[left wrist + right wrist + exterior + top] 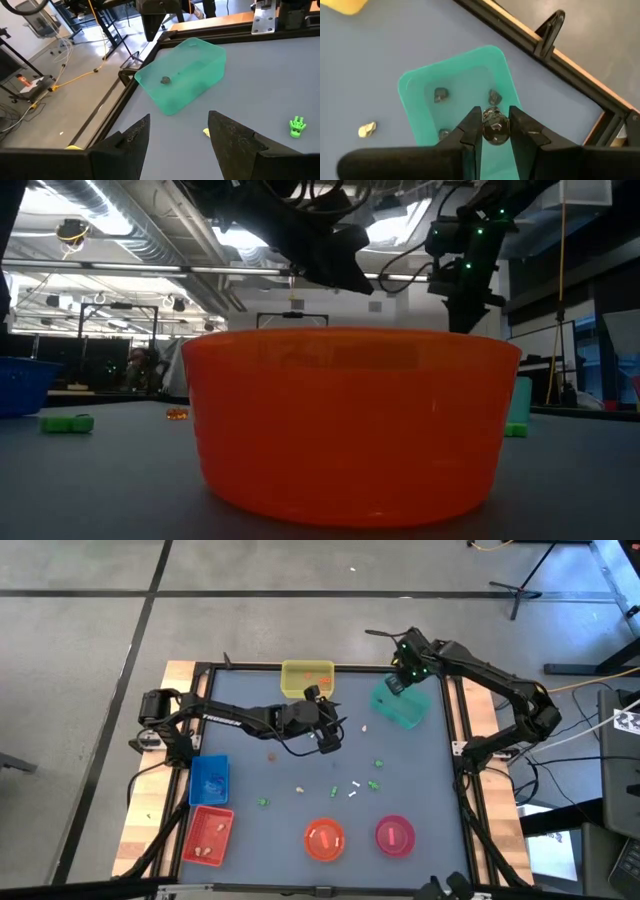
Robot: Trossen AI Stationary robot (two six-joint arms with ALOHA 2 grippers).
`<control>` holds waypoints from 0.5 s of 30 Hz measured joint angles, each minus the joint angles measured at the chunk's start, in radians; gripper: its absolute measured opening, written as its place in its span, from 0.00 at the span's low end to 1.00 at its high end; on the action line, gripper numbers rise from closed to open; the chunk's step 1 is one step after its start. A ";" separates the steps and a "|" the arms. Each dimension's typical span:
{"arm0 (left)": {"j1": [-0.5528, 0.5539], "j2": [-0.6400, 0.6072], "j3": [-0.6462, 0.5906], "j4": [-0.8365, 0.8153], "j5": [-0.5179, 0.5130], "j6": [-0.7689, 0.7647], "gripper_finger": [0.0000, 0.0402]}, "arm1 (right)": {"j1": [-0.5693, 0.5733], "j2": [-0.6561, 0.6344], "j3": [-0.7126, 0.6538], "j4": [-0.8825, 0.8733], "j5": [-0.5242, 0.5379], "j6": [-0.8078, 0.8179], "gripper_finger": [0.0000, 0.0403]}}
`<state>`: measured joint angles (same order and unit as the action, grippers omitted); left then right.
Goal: Sort Halloween decoration
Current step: Put the black skull toy into the light blue bin
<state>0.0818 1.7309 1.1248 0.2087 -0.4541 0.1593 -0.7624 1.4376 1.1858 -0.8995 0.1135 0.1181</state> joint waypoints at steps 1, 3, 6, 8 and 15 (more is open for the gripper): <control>0.000 0.000 0.000 0.001 0.000 0.003 0.46 | 0.000 0.000 0.000 -0.005 0.000 0.000 0.18; 0.000 0.000 0.000 0.000 0.000 0.004 0.46 | 0.003 0.000 0.000 -0.012 0.000 0.000 0.18; 0.000 0.000 0.000 0.001 0.000 0.004 0.46 | 0.003 0.000 0.000 -0.017 -0.001 0.000 0.18; 0.000 0.000 0.000 0.000 0.000 0.004 0.46 | 0.003 0.000 0.000 -0.017 -0.001 -0.001 0.18; 0.000 0.000 0.000 0.000 0.000 0.004 0.46 | 0.003 0.000 0.000 -0.017 -0.001 -0.001 0.18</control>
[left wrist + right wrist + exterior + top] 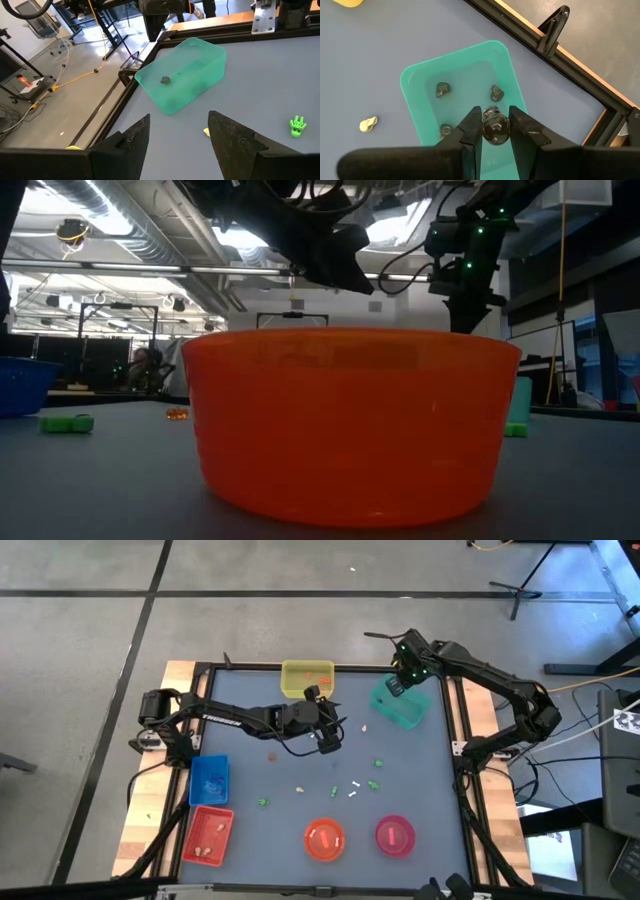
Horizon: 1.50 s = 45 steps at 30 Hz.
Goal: Sort Halloween decoration
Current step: Put the black skull toy into the light blue bin, then put the green skeleton toy into the pink bowl
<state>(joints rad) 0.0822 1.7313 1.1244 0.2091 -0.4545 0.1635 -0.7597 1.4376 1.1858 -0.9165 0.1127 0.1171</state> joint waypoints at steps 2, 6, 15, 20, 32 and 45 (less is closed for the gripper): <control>0.000 0.000 0.000 0.000 0.000 0.000 0.46 | 0.000 0.000 0.000 0.000 0.000 0.000 0.18; 0.000 0.000 0.000 0.000 0.000 0.000 0.46 | 0.000 0.000 0.000 0.000 0.000 0.000 0.18; 0.000 0.000 0.000 0.000 0.000 0.004 0.46 | 0.000 0.000 0.000 0.001 0.000 -0.002 0.28; 0.000 0.000 0.000 0.000 0.000 0.004 0.46 | 0.000 0.000 0.000 0.001 0.000 -0.001 0.39; 0.000 0.000 0.000 -0.065 0.000 -0.003 0.46 | 0.000 0.000 0.000 0.001 -0.053 0.010 0.46; 0.000 0.000 0.000 -0.115 0.013 -0.058 0.46 | 0.248 0.000 0.000 0.004 -0.369 0.016 0.45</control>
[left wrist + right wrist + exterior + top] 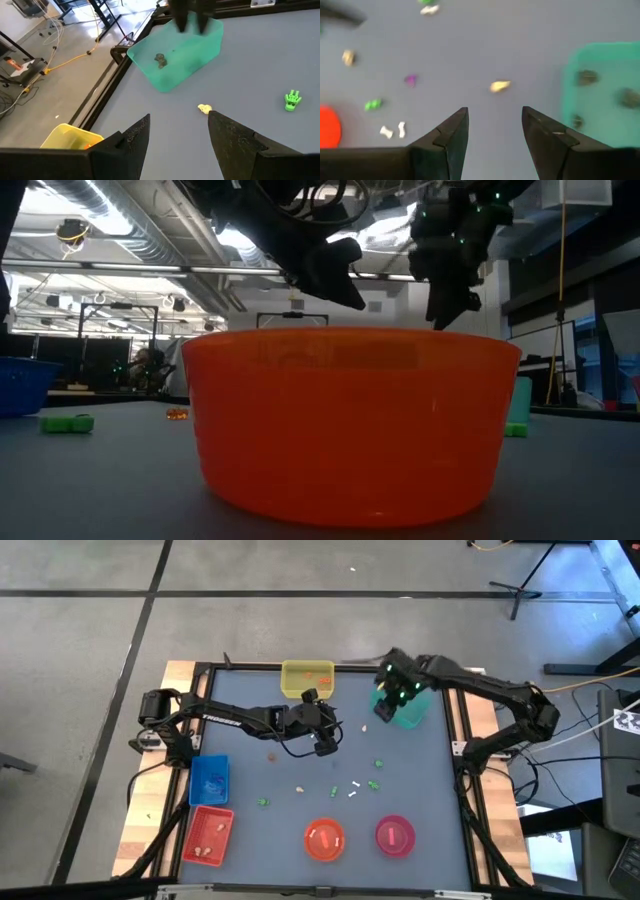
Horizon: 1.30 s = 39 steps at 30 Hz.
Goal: Sort Halloween decoration
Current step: Put the green skeleton toy into the pink bowl
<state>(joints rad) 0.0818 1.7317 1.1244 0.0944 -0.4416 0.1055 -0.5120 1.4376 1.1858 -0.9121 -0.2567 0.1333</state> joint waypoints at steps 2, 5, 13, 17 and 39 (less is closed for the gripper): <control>-0.003 0.000 0.000 0.000 0.000 0.000 0.46 | 0.082 0.000 0.000 -0.004 0.030 -0.001 0.45; -0.013 0.000 0.000 -0.012 0.000 -0.001 0.46 | 0.197 0.000 -0.006 -0.034 0.093 -0.001 0.45; -0.078 0.000 0.000 -0.127 0.003 -0.095 0.46 | 0.374 0.000 -0.155 -0.092 0.160 0.068 0.45; -0.106 0.000 0.000 -0.188 0.003 -0.142 0.46 | 0.403 0.000 -0.265 0.072 0.160 0.091 0.45; -0.144 0.000 0.000 -0.293 0.002 -0.185 0.46 | 0.499 0.000 -0.547 0.519 0.274 0.070 0.45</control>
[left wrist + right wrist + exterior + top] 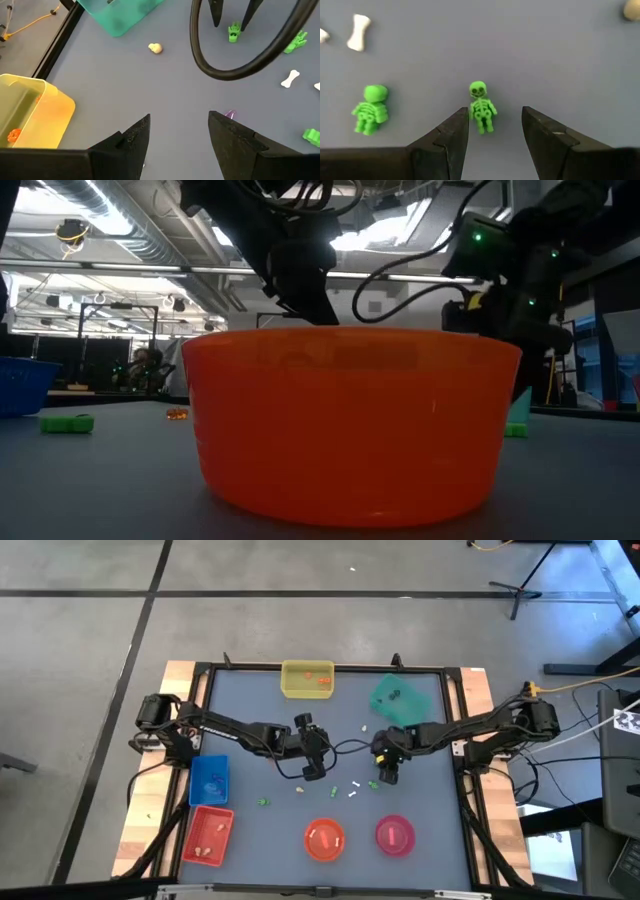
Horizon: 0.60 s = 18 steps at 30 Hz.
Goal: Sort Halloween decoration
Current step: Put the green skeleton toy into the pink bowl
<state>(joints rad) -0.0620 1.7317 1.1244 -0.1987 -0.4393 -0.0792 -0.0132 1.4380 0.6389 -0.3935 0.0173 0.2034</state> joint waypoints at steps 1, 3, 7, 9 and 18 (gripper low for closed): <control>0.000 0.000 0.000 0.000 0.000 0.000 0.46 | 0.000 0.000 -0.003 0.000 0.001 0.000 0.45; 0.000 0.000 0.000 -0.001 0.000 0.000 0.46 | 0.000 0.000 -0.009 0.006 -0.009 0.000 0.45; 0.000 0.000 0.000 -0.001 0.000 0.000 0.46 | 0.000 0.000 -0.015 0.018 -0.018 0.001 0.45; 0.000 0.000 0.000 -0.001 0.000 0.000 0.46 | 0.000 0.005 -0.015 0.042 -0.018 0.001 0.45; 0.000 0.000 0.000 -0.007 -0.001 0.000 0.46 | 0.000 0.033 -0.013 0.061 -0.023 -0.003 0.45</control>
<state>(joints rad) -0.0620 1.7317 1.1240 -0.2056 -0.4400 -0.0795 -0.0132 1.4714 0.6262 -0.3324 -0.0059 0.2003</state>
